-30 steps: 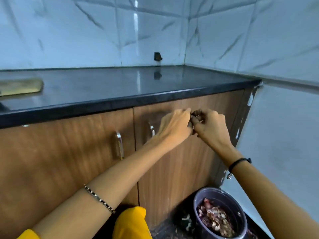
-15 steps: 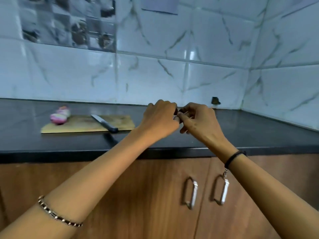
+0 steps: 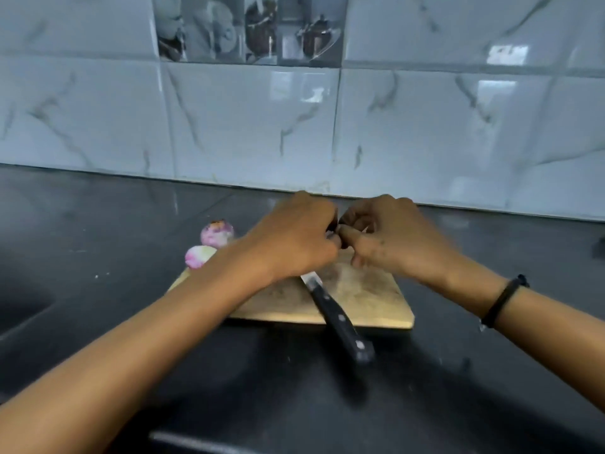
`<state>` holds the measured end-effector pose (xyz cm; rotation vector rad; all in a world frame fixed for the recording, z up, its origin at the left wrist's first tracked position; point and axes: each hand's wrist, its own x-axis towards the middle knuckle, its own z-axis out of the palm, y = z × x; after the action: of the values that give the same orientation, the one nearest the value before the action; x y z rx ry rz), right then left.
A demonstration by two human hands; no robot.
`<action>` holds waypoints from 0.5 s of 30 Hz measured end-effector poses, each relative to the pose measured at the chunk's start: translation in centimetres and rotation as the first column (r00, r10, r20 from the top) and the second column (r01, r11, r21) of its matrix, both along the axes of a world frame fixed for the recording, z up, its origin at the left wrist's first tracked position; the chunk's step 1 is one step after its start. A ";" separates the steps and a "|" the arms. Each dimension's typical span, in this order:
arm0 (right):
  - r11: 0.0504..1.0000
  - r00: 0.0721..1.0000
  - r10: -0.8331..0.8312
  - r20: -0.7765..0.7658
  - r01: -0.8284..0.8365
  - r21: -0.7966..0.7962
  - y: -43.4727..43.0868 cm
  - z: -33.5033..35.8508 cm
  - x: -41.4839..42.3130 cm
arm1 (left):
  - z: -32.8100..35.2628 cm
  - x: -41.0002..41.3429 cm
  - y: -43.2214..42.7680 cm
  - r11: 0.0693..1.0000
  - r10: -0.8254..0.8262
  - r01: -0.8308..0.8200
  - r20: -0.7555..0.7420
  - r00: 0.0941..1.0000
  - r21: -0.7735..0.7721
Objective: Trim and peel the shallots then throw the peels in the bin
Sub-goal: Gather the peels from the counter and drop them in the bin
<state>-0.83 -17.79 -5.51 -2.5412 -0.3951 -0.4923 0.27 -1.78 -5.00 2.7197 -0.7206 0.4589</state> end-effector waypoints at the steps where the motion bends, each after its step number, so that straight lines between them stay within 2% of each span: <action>1: 1.000 1.000 0.010 -0.027 -0.010 -0.007 0.4 0.0 0.6 | -0.1 0.5 0.3 1.000 0.003 -0.003 -0.013 1.000 0.017; 8: 0.998 0.990 0.001 -0.141 -0.009 -0.059 2.1 1.5 3.5 | 1.0 3.1 1.7 0.998 0.017 -0.010 -0.103 0.995 0.065; 11: 0.994 0.978 -0.024 -0.207 0.002 -0.106 2.4 1.7 3.7 | 1.2 3.3 1.9 0.996 0.045 -0.031 -0.179 0.983 0.078; 15: 0.996 0.949 -0.037 -0.312 0.008 -0.093 2.7 1.6 3.2 | 1.3 2.9 2.5 0.997 0.078 -0.070 -0.344 0.936 0.035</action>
<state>2.37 -15.08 -3.93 -2.6545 -0.2757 -0.0730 3.16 0.68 -3.72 2.7495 -0.5314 -0.0179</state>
